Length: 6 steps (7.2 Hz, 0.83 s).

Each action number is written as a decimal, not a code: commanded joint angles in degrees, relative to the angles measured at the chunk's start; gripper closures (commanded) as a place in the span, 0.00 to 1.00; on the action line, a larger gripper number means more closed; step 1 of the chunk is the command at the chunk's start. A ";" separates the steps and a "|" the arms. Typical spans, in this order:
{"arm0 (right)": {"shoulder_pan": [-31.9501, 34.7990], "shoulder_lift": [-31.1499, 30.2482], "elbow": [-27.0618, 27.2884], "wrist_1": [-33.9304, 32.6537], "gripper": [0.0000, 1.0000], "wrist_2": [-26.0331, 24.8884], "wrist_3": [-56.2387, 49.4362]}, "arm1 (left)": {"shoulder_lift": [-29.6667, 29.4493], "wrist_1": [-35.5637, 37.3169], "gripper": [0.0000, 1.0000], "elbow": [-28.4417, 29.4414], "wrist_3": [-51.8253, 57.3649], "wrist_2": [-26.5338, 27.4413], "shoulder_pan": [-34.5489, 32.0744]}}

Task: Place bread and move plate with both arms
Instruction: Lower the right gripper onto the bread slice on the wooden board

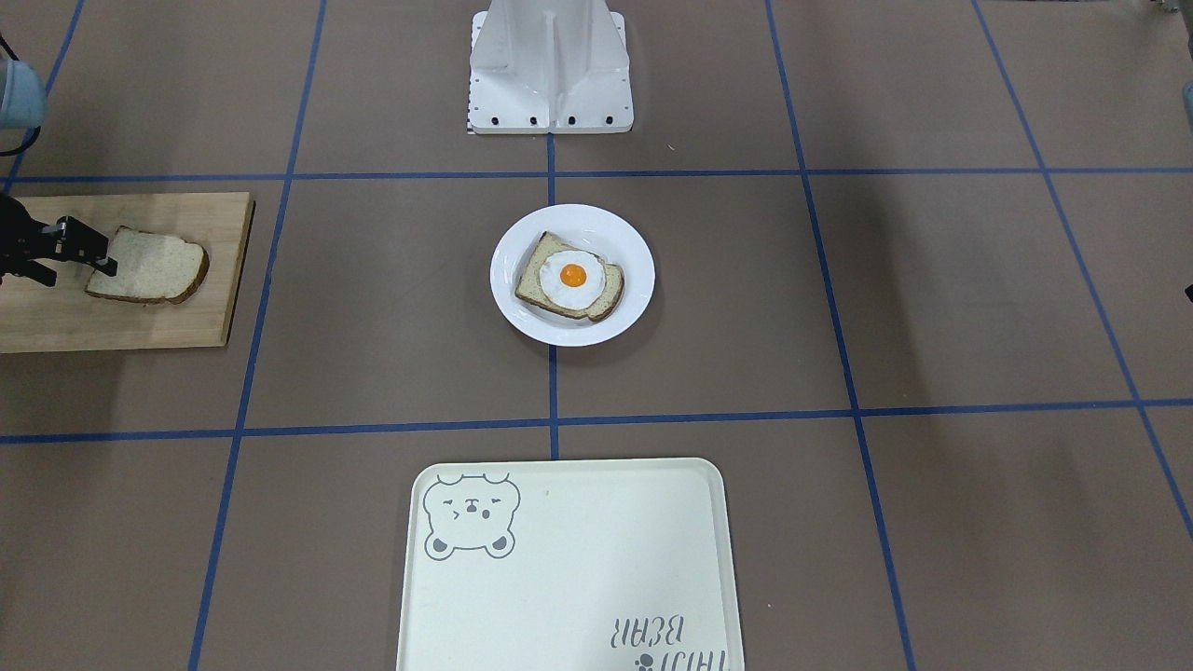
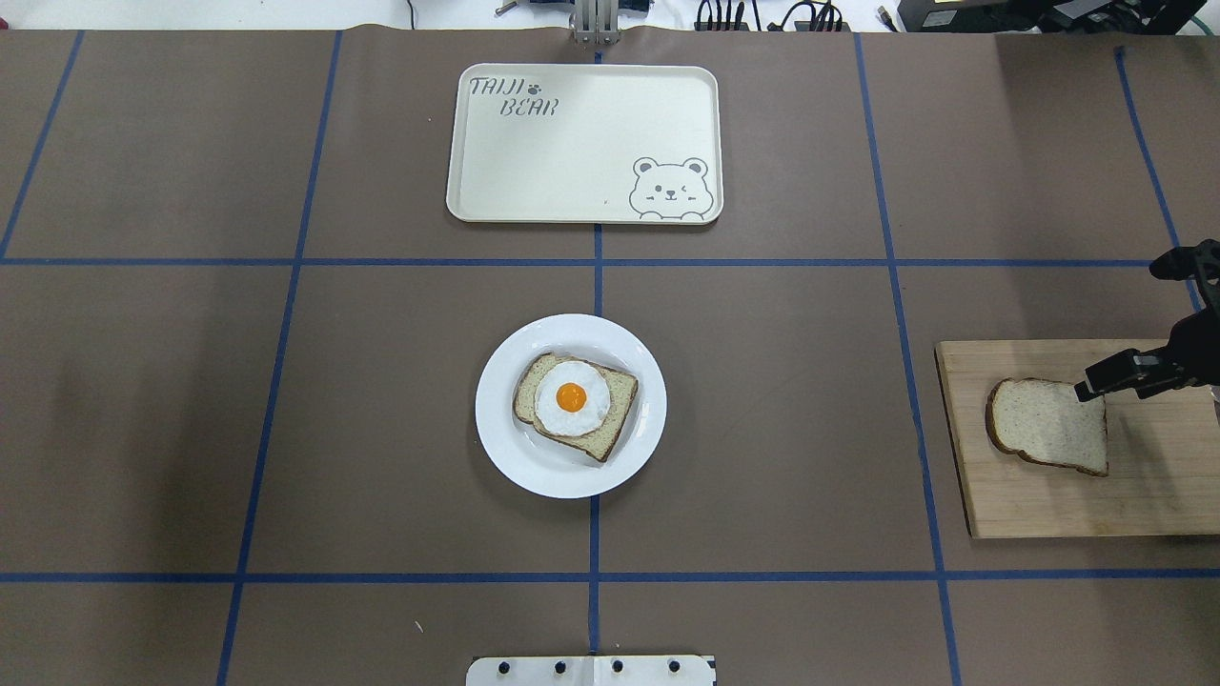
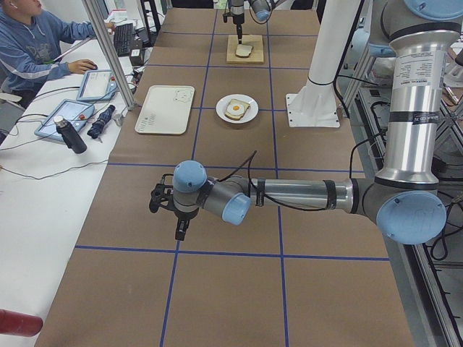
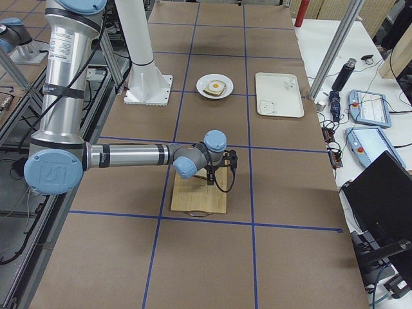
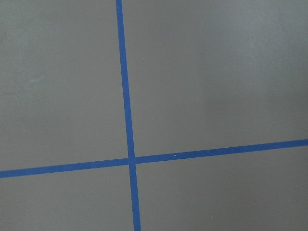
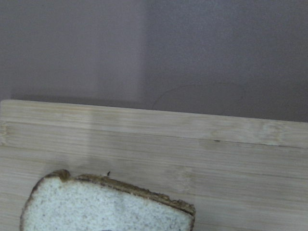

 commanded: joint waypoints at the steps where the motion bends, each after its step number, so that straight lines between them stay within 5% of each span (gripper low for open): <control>1: -1.15 0.08 -1.29 0.00 0.13 -0.16 -0.05 | 0.00 0.00 0.01 -0.08 0.03 0.00 -0.04; 3: -1.51 0.26 -1.57 0.00 0.22 -0.07 -0.05 | 0.18 -0.09 0.01 -0.16 0.03 0.00 -0.04; 5: -1.51 0.34 -1.74 -0.09 0.60 0.02 0.12 | 0.27 -0.09 0.02 -0.34 0.03 0.00 -0.04; 6: -1.51 0.43 -2.18 0.00 0.63 0.11 0.12 | 0.53 -0.17 0.01 -0.43 0.03 -0.35 -0.13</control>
